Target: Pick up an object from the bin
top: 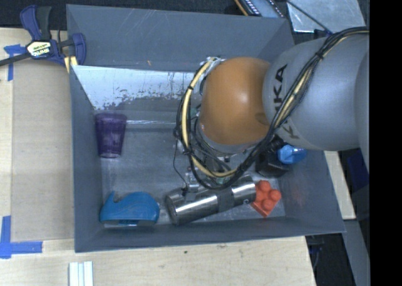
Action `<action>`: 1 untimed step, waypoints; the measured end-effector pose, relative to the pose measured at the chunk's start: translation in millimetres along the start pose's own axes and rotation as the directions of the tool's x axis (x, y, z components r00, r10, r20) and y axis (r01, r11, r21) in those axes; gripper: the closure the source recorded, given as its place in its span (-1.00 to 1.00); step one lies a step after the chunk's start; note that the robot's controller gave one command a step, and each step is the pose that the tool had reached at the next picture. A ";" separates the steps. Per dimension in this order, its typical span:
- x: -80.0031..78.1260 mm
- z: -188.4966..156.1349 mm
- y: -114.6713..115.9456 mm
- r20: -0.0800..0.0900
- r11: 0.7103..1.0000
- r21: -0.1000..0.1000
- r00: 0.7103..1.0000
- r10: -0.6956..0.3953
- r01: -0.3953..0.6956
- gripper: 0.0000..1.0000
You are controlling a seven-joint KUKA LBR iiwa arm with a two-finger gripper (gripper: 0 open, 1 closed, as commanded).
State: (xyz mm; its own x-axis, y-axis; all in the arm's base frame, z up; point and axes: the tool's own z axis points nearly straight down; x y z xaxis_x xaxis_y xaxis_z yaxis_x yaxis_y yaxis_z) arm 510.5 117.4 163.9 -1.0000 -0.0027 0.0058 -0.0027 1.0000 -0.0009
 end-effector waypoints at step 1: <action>-1.7 -4.7 -0.5 0.008 1.000 -0.002 1.000 0.003 -0.003 -1.00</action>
Offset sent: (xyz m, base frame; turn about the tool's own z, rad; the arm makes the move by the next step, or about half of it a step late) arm -0.0145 -0.0520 -0.0939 -0.1148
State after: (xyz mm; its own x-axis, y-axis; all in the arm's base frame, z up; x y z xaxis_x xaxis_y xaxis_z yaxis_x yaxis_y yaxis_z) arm 512.2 116.9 168.5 -1.0000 0.0005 -0.0025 0.0005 1.0000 0.0006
